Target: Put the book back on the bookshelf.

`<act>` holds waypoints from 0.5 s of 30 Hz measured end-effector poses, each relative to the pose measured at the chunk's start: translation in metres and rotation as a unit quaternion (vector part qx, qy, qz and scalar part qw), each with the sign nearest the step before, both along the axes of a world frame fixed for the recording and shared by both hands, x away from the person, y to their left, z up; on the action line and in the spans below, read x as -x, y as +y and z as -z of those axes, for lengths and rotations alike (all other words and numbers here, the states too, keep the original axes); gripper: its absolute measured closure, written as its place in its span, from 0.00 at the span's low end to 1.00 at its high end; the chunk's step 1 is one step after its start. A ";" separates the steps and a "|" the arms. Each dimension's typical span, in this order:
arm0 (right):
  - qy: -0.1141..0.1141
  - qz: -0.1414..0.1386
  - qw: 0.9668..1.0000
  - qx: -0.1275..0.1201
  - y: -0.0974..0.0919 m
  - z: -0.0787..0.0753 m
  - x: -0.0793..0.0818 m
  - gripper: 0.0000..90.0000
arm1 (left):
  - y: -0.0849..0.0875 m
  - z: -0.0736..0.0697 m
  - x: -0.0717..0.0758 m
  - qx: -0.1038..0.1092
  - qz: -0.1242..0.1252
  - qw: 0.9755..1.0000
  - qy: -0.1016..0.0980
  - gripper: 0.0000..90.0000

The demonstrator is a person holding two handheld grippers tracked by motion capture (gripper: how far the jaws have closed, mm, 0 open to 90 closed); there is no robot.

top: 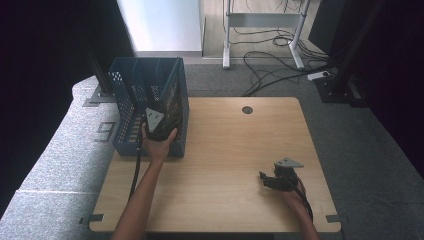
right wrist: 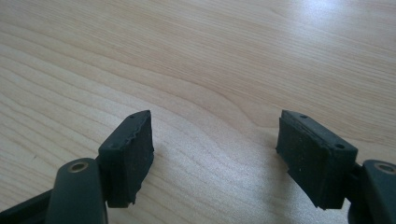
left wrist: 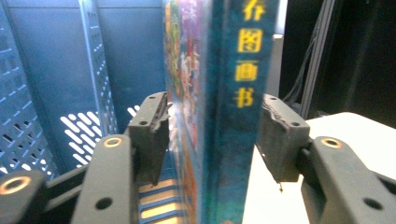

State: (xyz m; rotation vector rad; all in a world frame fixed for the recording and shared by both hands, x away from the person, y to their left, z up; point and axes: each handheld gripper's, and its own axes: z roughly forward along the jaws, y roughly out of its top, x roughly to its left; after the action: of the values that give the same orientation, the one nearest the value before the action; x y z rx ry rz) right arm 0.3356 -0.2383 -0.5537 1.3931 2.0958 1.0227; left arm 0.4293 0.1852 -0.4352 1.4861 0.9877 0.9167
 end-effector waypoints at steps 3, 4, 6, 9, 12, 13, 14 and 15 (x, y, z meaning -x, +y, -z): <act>-0.001 0.001 1.000 -0.005 -0.001 0.000 -0.001 0.30 | 0.002 -0.001 0.000 0.003 0.009 1.000 0.011 0.47; -0.001 -0.001 1.000 -0.003 0.000 0.000 -0.002 0.30 | 0.002 0.000 0.000 0.006 0.013 1.000 0.019 0.45; -0.002 -0.004 1.000 0.003 0.002 0.000 -0.003 0.30 | 0.004 0.000 0.001 0.006 0.016 0.999 0.028 0.43; -0.005 -0.007 1.000 0.009 0.003 0.000 -0.002 0.30 | 0.008 0.000 0.005 0.010 0.019 0.999 0.033 0.43; -0.004 -0.006 1.000 0.008 0.003 0.000 -0.002 0.30 | 0.013 -0.001 0.009 0.022 0.027 0.999 0.038 0.41; -0.003 -0.006 1.000 0.007 0.003 0.000 -0.002 0.30 | 0.014 -0.002 0.011 0.023 0.028 0.999 0.037 0.41; -0.003 -0.006 1.000 0.007 0.002 0.000 -0.002 0.30 | 0.015 -0.002 0.013 0.024 0.030 0.999 0.038 0.41; -0.004 -0.006 1.000 0.008 0.002 0.000 -0.002 0.30 | 0.016 -0.002 0.014 0.026 0.033 0.998 0.040 0.41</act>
State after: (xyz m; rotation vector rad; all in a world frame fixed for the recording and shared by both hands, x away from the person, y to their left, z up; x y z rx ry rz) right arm 0.3373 -0.2360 -0.5538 1.3689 2.1046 1.0128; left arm 0.4148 0.2010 -0.4333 1.5126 1.0076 0.7844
